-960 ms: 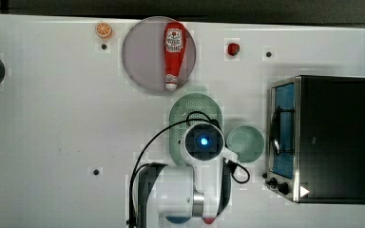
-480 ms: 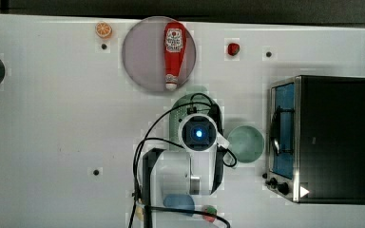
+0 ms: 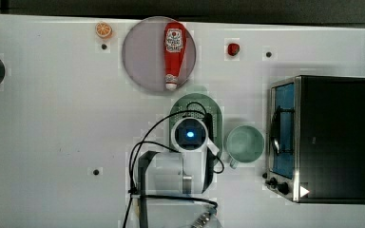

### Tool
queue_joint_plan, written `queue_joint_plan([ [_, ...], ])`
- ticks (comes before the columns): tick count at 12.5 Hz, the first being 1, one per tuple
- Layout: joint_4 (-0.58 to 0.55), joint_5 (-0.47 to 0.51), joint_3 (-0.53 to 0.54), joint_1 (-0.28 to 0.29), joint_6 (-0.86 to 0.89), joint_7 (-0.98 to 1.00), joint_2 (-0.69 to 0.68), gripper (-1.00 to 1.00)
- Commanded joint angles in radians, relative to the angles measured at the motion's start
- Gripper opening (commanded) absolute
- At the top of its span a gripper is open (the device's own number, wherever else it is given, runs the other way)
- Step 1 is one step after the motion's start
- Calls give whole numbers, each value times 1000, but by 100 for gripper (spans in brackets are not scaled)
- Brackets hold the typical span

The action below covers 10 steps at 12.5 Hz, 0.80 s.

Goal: Drag strainer right to left.

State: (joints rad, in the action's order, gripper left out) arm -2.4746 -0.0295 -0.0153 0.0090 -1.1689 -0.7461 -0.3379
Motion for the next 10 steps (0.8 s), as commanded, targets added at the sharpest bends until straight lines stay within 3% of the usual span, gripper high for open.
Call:
queue_joint_plan([
  [1, -3, -17, 23, 71, -28, -164, 15, 100],
  [10, 25, -17, 24, 220, -26, -253, -13, 100],
])
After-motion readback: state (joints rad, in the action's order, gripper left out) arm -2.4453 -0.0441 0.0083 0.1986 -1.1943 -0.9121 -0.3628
